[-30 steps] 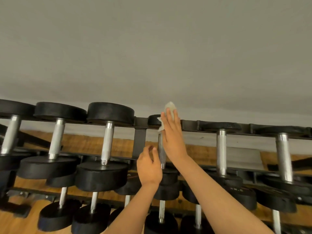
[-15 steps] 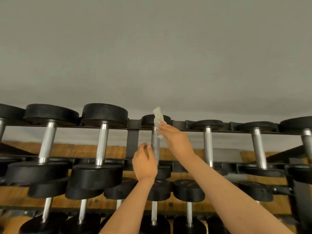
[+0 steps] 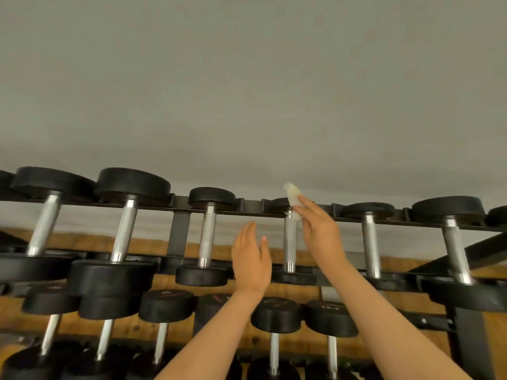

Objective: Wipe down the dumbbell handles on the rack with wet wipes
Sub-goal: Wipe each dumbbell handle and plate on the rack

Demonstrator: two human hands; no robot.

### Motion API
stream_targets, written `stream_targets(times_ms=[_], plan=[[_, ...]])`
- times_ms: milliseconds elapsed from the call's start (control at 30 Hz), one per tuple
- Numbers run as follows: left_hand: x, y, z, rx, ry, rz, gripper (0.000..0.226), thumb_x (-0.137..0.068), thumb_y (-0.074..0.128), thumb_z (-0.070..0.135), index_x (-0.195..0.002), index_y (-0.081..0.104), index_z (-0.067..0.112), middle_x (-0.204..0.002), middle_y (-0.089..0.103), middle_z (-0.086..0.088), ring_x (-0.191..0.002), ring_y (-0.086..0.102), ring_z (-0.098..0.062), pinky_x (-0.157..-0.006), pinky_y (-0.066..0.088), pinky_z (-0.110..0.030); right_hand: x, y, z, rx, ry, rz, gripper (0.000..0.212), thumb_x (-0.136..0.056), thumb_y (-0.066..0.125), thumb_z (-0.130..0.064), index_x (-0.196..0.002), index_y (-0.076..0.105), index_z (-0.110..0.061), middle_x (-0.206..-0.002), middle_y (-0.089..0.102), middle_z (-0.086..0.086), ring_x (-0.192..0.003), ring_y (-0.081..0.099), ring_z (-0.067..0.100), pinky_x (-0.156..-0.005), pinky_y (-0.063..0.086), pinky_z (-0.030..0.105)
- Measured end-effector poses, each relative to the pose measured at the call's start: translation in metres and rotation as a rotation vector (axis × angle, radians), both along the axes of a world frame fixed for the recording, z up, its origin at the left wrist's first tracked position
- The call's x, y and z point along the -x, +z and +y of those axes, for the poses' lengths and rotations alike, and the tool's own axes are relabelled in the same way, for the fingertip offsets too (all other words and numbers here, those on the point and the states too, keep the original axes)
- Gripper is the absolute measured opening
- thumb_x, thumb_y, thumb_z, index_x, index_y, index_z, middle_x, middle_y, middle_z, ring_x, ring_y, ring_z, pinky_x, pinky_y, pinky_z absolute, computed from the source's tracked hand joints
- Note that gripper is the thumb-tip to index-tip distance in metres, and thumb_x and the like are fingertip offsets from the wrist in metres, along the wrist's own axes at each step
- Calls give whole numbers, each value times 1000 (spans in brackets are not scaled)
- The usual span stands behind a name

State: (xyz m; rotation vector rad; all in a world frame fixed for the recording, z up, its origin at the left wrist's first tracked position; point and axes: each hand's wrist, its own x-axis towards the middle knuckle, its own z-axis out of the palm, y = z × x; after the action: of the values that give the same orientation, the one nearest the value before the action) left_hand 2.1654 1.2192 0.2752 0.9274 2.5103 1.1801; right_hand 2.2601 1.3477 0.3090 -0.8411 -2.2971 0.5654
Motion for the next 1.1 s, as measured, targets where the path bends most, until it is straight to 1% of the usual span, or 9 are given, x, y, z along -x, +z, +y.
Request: stream_targets(times_ms=[167,300,367,433,600,767,900,1033,1100], plan=[[-54,-8,44,125,30,-99,51,-103,38,40,-148,38,14,-150,43,-5,-140,39,-18,-115,31,-36,29,-21,28,-59,144,-134,46,-72,62,17,-117,66,5,-123,64,23,-115,61,41,-100,40,54],[-59,-14,47,76,93,19,55,-96,31,51,-134,53,18,-129,62,0,-118,59,-16,-96,48,-34,38,-25,42,-149,198,-151,54,-69,56,15,-121,63,6,-125,62,24,-117,58,42,-107,29,52],[-60,-17,47,55,102,63,57,-95,29,53,-129,58,19,-121,66,2,-110,63,-14,-90,50,-31,20,-35,44,-179,209,-101,59,-71,54,20,-128,58,4,-135,55,21,-130,47,34,-120,19,34],[-61,-16,47,39,140,67,56,-94,30,53,-126,60,18,-117,68,2,-106,64,-14,-87,49,-29,2,-43,42,-192,228,-67,66,-72,60,24,-134,54,0,-142,48,15,-136,37,23,-121,7,25],[-64,-12,48,32,171,52,38,-97,49,41,-123,63,17,-112,69,1,-103,64,-16,-85,48,-30,18,-39,53,-97,188,-10,67,-76,59,25,-137,50,0,-143,49,15,-136,37,23,-120,15,38],[-63,-12,46,-31,128,28,48,-89,44,53,-121,62,22,-111,67,8,-101,62,-8,-85,52,-29,-7,-55,31,0,159,3,51,-94,36,-9,-146,39,-7,-153,27,3,-144,24,16,-122,2,25],[-60,-17,45,-39,162,-5,43,-91,55,42,-126,61,18,-121,65,5,-112,59,-10,-96,49,-32,7,-52,40,126,137,55,65,-93,45,13,-150,28,-14,-156,21,-2,-147,13,8,-122,1,23],[-60,-14,45,-32,160,3,45,-88,54,44,-125,60,19,-119,65,5,-111,60,-11,-95,50,-33,-4,-55,23,291,71,131,66,-96,44,12,-150,21,-19,-156,15,-10,-140,-4,-17,-122,9,41],[-60,-15,46,-19,148,3,41,-89,57,42,-124,60,20,-118,65,7,-109,60,-9,-95,50,-32,-5,-56,24,351,66,170,64,-97,42,10,-150,24,-20,-156,16,-12,-142,1,-15,-123,11,39]])
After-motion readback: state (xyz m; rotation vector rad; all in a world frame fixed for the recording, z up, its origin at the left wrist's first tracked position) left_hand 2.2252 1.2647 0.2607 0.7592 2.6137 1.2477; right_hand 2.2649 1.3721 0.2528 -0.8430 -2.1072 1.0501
